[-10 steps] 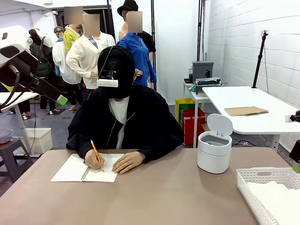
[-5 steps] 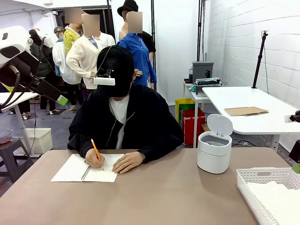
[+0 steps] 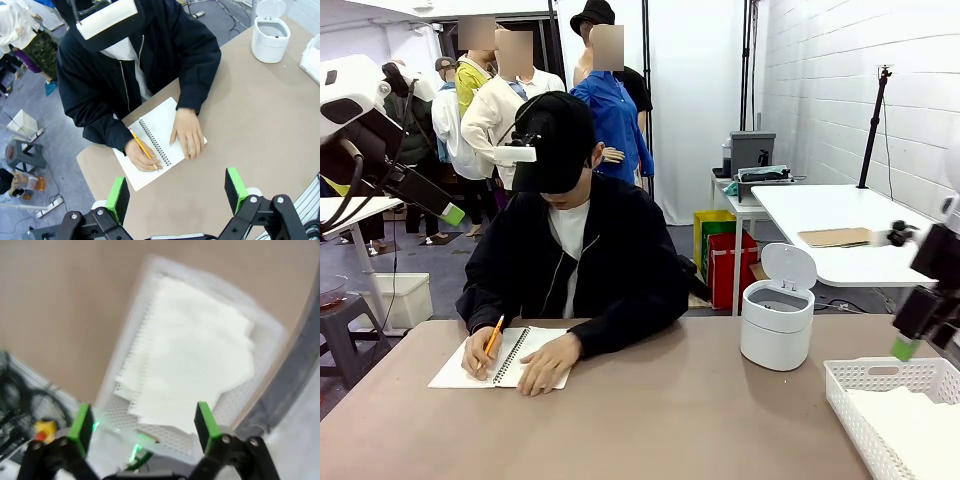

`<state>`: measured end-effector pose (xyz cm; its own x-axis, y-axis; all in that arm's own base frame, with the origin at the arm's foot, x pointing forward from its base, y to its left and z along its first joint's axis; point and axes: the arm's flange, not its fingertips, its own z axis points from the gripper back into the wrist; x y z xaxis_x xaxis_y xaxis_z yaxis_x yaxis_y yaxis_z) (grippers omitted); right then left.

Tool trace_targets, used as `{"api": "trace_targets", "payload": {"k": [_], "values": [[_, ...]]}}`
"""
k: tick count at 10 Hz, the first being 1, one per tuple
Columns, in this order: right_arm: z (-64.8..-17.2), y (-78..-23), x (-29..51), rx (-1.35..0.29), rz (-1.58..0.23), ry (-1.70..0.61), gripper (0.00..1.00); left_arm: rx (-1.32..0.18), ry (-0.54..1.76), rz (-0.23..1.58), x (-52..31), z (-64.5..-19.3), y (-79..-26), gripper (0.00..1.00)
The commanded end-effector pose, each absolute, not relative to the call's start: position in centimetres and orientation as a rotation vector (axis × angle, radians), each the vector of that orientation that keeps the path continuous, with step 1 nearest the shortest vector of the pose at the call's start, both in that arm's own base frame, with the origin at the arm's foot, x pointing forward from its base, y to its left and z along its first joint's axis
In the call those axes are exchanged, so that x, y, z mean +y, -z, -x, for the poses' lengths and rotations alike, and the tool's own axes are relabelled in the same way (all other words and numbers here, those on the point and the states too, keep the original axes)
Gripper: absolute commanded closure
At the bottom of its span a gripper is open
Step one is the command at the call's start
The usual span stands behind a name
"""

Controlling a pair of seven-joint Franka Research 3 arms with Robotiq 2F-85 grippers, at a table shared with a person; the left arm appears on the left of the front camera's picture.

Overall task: Sort the paper based on its condition.
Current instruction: If a person hands you a paper, place it in the Organizing basket , and if it's crumpled, put it in the Trash can.

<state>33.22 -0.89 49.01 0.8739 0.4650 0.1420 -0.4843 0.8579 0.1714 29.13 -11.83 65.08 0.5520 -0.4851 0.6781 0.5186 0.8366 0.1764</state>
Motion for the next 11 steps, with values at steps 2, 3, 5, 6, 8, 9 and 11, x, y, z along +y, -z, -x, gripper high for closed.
{"api": "trace_targets", "payload": {"k": [2, 3, 5, 6, 8, 9, 11], "values": [[-33.2, -52.5, 3.5, -0.086, -0.339, -0.721, 0.00, -0.788, 0.591, 0.048, -11.8, -29.2, -65.0, 0.00], [-33.7, -54.1, 5.4, -0.145, -0.381, -0.793, 0.00, -0.788, 0.591, 0.048, -11.8, -29.2, -65.0, 0.00], [-34.4, -56.5, 9.0, -0.276, -0.448, -0.867, 0.00, -0.788, 0.591, 0.048, -11.8, -29.2, -65.0, 0.00], [-35.0, -58.0, 10.9, -0.381, -0.473, -0.882, 0.00, -0.788, 0.591, 0.048, -11.8, -29.2, -65.0, 0.00], [-35.4, -60.2, 14.3, -0.571, -0.482, -0.856, 0.00, -0.788, 0.591, 0.048, -11.8, -29.2, -65.0, 0.00], [-35.5, -60.9, 15.8, -0.615, -0.516, -0.861, 0.00, -0.788, 0.591, 0.048, -11.8, -29.2, -65.0, 0.00], [-35.7, -61.3, 18.1, -0.684, -0.527, -0.862, 0.00, -0.788, 0.591, 0.048, -11.8, -29.2, -65.0, 0.00]]}}
